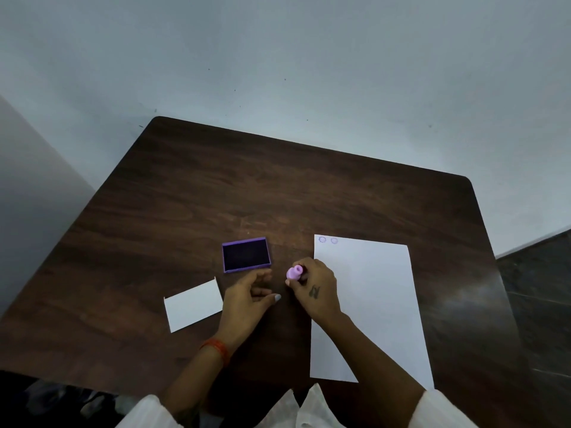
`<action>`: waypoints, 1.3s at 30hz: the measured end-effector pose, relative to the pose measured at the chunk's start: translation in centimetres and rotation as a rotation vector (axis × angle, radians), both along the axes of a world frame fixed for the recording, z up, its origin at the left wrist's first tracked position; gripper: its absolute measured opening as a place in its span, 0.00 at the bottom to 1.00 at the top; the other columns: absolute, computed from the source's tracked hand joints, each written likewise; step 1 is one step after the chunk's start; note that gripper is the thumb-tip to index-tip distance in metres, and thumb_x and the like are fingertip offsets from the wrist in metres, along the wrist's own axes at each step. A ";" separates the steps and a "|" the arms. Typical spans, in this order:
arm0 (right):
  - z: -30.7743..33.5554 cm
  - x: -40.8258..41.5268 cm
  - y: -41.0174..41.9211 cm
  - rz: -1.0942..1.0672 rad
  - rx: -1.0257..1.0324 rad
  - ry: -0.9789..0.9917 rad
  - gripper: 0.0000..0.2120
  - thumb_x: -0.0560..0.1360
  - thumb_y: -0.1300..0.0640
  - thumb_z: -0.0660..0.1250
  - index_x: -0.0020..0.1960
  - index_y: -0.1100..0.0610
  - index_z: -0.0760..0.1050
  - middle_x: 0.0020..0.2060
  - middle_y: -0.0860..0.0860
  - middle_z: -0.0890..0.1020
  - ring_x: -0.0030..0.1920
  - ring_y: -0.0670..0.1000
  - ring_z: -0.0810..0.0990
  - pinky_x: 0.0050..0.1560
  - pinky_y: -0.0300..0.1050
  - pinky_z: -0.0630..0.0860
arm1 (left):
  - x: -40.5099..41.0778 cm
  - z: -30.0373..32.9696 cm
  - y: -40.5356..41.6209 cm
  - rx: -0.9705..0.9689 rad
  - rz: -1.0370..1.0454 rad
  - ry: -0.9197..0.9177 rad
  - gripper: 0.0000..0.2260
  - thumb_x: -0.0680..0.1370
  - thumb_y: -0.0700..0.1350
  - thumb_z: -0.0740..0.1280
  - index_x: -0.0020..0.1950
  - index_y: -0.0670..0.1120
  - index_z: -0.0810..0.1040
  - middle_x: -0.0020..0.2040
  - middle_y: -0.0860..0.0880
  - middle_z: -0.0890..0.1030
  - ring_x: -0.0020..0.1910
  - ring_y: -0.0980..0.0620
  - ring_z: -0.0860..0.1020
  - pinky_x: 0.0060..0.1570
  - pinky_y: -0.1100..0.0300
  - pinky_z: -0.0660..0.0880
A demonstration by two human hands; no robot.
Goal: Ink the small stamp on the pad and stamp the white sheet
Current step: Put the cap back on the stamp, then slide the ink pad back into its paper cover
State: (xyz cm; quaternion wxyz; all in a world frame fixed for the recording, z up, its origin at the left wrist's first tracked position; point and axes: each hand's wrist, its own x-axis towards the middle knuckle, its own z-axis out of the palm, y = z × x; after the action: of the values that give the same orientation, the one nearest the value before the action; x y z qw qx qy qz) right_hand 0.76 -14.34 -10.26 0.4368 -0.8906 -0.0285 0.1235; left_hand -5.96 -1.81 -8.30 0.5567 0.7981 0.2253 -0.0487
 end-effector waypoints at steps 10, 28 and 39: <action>2.1 -0.4 0.5 0.102 -0.232 -0.118 0.22 0.69 0.48 0.71 0.60 0.55 0.74 0.60 0.53 0.78 0.59 0.52 0.75 0.56 0.40 0.70 | -0.7 0.3 1.3 0.026 0.071 0.005 0.19 0.70 0.41 0.71 0.61 0.48 0.74 0.59 0.48 0.79 0.50 0.56 0.79 0.49 0.67 0.73; 1.6 -4.8 9.2 0.384 -0.120 0.070 0.22 0.71 0.56 0.71 0.63 0.57 0.72 0.60 0.55 0.77 0.56 0.52 0.78 0.59 0.48 0.76 | -7.1 -1.0 7.8 0.348 0.603 0.129 0.21 0.74 0.34 0.60 0.68 0.40 0.66 0.68 0.37 0.69 0.67 0.38 0.65 0.67 0.47 0.61; 1.0 -6.2 10.2 0.380 -0.169 0.108 0.21 0.72 0.61 0.68 0.65 0.54 0.71 0.63 0.54 0.74 0.61 0.53 0.75 0.64 0.47 0.72 | -6.5 -0.3 6.5 0.150 0.615 0.206 0.20 0.76 0.35 0.59 0.68 0.38 0.65 0.68 0.37 0.71 0.67 0.39 0.68 0.68 0.48 0.65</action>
State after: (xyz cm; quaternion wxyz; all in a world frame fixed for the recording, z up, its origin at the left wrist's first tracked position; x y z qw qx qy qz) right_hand -5.43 -4.17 -9.29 0.3302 -0.8948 -0.1620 0.2532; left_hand -12.49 4.73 -8.56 0.4591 0.7225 0.5137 0.0577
